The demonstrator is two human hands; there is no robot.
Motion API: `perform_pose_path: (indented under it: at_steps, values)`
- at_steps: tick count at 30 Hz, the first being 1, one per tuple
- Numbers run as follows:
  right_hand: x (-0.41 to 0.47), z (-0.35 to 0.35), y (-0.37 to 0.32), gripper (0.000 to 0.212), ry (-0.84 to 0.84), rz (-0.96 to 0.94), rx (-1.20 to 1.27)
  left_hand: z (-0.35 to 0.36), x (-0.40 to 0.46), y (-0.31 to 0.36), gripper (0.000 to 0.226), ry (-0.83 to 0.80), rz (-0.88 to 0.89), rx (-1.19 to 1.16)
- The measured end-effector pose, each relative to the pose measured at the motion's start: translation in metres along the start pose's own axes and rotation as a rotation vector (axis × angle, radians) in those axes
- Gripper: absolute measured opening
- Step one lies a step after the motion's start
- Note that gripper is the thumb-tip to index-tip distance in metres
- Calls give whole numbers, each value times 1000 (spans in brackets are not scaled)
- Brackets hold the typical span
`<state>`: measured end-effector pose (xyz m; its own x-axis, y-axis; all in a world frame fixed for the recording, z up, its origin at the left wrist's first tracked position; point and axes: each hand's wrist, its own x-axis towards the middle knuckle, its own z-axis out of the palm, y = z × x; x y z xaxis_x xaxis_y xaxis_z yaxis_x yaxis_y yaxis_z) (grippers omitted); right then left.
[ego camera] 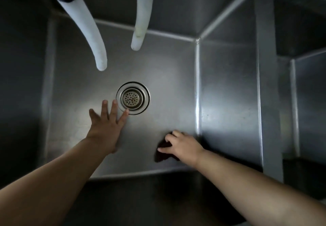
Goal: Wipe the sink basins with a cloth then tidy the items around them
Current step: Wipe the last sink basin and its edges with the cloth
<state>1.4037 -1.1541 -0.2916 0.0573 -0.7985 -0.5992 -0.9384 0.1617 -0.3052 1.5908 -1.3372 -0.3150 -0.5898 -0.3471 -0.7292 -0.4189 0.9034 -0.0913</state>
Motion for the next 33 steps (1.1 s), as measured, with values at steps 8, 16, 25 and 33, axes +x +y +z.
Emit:
perform_pose_path:
  at_steps: [8, 16, 25, 33]
  values:
    - [93, -108, 77, 42, 377, 519, 151, 3, 3, -2, 127, -13, 4, -19]
    - [141, -176, 125, 41, 217, 584, -622, 3, 3, -2, 125, -14, 1, -21]
    - [58, -58, 47, 36, -32, 555, -499, 3, -2, -4, 127, -2, 2, -43]
    - [-32, -6, -15, 48, -364, 467, -149, 2, -3, -6, 129, -1, 9, -76]
